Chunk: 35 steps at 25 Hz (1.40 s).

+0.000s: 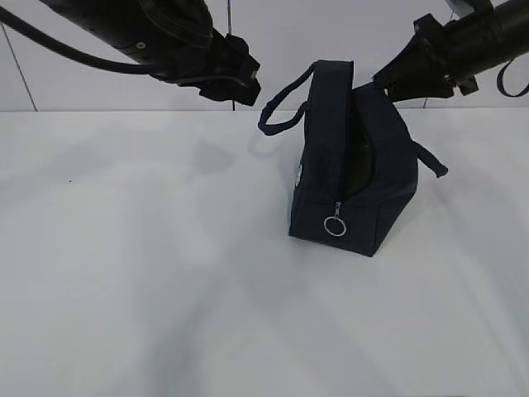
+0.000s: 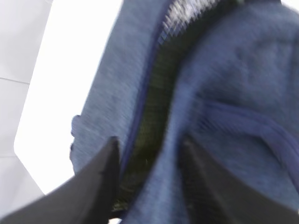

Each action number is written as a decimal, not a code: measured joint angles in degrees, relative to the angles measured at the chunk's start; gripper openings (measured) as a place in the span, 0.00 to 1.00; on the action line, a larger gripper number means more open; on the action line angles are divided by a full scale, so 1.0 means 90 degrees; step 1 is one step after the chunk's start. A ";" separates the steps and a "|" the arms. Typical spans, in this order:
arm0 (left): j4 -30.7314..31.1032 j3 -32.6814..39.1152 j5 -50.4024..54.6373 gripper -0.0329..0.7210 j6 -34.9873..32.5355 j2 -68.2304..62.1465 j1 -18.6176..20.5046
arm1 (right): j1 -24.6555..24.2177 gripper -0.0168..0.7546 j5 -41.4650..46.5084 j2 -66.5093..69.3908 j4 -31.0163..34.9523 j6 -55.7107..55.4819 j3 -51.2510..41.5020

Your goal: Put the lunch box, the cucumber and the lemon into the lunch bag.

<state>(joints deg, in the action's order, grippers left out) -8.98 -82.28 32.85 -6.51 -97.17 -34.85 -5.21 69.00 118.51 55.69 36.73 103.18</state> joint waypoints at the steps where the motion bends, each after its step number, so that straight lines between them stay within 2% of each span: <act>1: 0.0000 0.0000 0.0000 0.61 0.0000 0.0000 0.0000 | 0.0000 0.49 0.0014 -0.0012 0.0016 -0.0024 0.0069; 5: 0.0000 0.0000 0.0009 0.61 0.0000 0.0000 0.0000 | -0.0010 0.53 0.0026 -0.0260 0.0043 -0.0076 0.0273; 14: 0.0000 0.0000 0.0009 0.61 0.0000 0.0000 0.0000 | -0.0010 0.53 0.0100 -0.1479 -0.0313 0.0111 0.0085; 17: 0.0000 0.0000 0.0009 0.61 0.0000 0.0000 0.0000 | -0.0010 0.53 0.0062 -0.2017 -0.0326 0.0360 -0.0653; 21: 0.0000 0.0000 0.0050 0.61 0.0000 0.0067 0.0000 | -0.0010 0.52 -0.0639 -0.3006 -0.0121 0.1137 -0.2343; 27: 0.0000 0.0000 0.0050 0.61 0.0000 0.0193 0.0000 | -0.0010 0.51 -0.1565 -0.4363 0.0938 0.2783 -0.4416; 31: -0.0110 0.0000 0.0050 0.60 0.0000 0.0193 0.0000 | -0.0010 0.51 -0.1747 -0.4753 0.1465 0.3510 -0.5090; 35: -0.0239 0.0000 0.0050 0.55 0.0000 0.0193 0.0000 | -0.0010 0.51 -0.2031 -0.4750 0.2078 0.3732 -0.5242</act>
<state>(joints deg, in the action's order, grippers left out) -11.13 -82.28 33.29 -6.51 -95.44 -34.85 -5.30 50.72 75.77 74.39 70.32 56.01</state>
